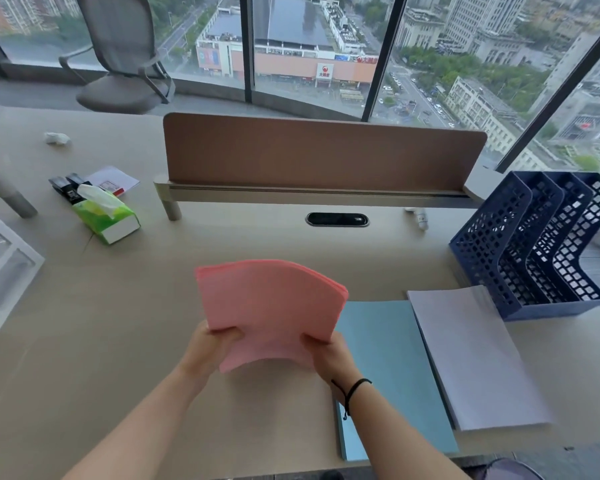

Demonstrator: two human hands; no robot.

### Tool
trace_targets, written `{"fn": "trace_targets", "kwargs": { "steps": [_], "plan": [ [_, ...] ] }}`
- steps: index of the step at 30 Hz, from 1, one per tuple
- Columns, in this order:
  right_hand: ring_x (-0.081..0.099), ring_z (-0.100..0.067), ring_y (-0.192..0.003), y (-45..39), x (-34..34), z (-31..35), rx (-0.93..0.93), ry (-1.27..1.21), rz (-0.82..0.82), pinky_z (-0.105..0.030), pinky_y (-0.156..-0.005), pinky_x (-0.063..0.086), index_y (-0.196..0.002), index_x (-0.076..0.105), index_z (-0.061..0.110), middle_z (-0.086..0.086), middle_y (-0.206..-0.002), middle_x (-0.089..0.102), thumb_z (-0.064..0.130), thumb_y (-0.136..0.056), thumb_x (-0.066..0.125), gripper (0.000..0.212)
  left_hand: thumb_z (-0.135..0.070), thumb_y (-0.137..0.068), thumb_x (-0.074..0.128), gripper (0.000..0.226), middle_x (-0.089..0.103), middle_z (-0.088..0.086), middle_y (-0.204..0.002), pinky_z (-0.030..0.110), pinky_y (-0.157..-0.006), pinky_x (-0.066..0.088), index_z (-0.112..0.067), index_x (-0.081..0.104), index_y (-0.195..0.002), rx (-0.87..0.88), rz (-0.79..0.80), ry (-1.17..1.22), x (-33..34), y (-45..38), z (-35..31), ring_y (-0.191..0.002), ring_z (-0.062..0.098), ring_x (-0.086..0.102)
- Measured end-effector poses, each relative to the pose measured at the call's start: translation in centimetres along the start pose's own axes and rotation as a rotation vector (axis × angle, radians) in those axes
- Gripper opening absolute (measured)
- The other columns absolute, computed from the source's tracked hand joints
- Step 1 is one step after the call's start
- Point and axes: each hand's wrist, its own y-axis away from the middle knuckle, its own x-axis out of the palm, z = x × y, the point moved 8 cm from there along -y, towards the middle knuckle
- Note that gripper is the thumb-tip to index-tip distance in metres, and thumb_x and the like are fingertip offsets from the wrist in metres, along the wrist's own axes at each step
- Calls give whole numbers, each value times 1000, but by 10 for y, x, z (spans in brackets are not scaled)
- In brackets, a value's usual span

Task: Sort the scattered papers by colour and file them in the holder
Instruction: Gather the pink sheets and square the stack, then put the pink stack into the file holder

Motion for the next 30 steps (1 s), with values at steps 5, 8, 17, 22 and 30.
{"fn": "trace_targets", "kwargs": {
  "steps": [5,8,17,22,30],
  "plan": [
    [61,-12,-78,22,-25,34,-7,-27,52,-32,-73,52,-92,74,7,2,-87,73,10,-85,59,17,-10,-54,61,27,69,4,-76,31,-67,48,-8,70,-79,8,150,-89,22,5,-36,-76,22,62],
    [63,-12,-76,39,-55,54,-13,-47,12,-31,-69,54,-89,76,9,1,-85,74,14,-84,61,16,-12,-61,63,35,73,14,-86,30,-68,53,1,72,-93,-25,315,-75,54,16,-62,-80,26,67],
    [47,-16,-74,68,-180,84,-28,-283,-220,-35,-67,40,-81,61,12,-5,-79,53,20,-69,63,15,-15,-94,62,27,72,23,-110,51,-90,54,3,69,-112,-75,516,34,195,43,-110,-98,39,69],
    [55,-21,-82,63,-276,85,-107,-433,-293,-40,-74,45,-88,67,10,-9,-86,61,14,-77,73,13,-13,-95,61,19,74,19,-108,42,-84,58,-3,71,-107,-21,567,-31,304,46,-134,-92,30,72],
    [45,-10,-66,48,-457,98,-289,-458,-599,-25,-61,41,-66,55,8,-3,-66,51,-4,-90,62,27,7,-82,63,26,75,4,-92,34,-77,56,-8,69,-102,250,663,-305,515,38,-202,-83,12,71]
  ]
}}
